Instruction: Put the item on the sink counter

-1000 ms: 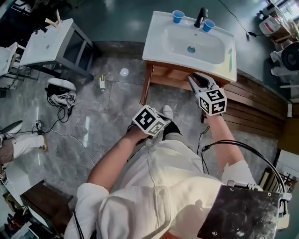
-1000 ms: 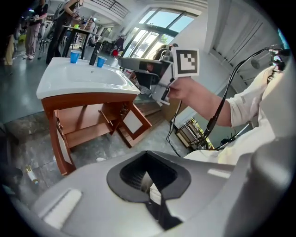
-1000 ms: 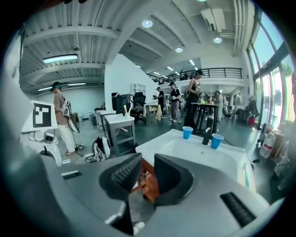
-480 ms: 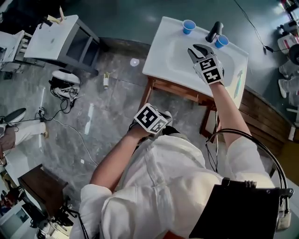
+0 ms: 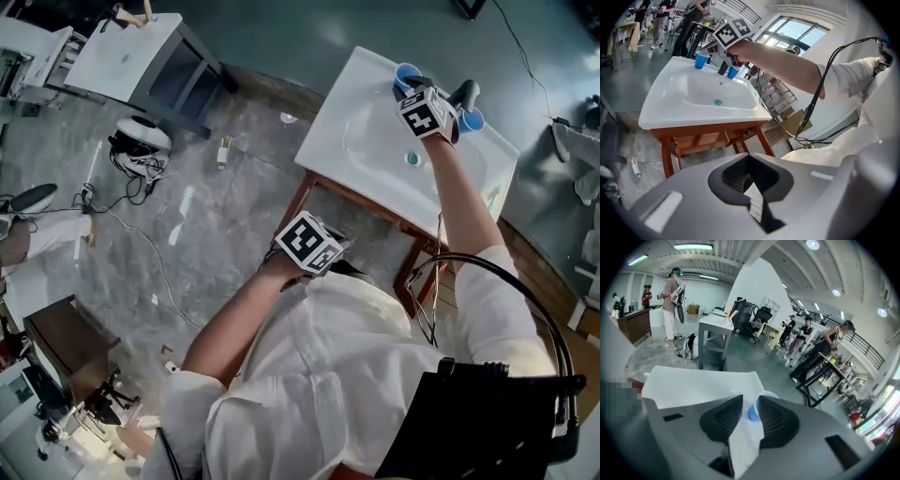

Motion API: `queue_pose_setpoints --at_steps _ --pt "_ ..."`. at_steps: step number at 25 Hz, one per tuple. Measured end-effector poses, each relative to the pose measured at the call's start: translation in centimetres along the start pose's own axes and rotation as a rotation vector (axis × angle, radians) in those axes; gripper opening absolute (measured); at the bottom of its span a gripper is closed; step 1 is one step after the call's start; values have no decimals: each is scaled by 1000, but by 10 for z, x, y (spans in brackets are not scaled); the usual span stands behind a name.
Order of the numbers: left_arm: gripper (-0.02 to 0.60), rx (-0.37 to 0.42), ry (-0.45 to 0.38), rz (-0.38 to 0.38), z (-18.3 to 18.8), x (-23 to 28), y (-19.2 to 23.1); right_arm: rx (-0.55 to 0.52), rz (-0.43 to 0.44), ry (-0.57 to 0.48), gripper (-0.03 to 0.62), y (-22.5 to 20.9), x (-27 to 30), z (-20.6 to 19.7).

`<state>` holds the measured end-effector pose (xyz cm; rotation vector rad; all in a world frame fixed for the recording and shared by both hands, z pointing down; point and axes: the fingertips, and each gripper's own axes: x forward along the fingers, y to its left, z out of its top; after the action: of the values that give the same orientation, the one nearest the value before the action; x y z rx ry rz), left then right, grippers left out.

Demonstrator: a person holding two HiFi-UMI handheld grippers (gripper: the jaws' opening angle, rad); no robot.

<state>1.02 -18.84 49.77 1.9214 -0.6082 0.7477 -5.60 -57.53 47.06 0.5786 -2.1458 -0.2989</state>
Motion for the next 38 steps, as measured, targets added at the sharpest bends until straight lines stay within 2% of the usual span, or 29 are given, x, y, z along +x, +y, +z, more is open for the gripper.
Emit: queue_pose_setpoints --at_steps 9,12,20,28,38 --pt "5 -76 -16 25 -7 -13 14 -46 25 145 80 -6 49 -13" --pt "5 -81 -16 18 -12 -14 14 -38 22 179 41 -5 52 -17" --pt "5 -63 -16 -2 -29 -16 6 -53 31 121 23 16 18 -3" --pt "5 26 28 -39 -61 -14 -21 -73 88 49 21 84 -57 10" --pt "5 127 99 -100 -127 -3 -54 10 134 3 21 204 -156 -8"
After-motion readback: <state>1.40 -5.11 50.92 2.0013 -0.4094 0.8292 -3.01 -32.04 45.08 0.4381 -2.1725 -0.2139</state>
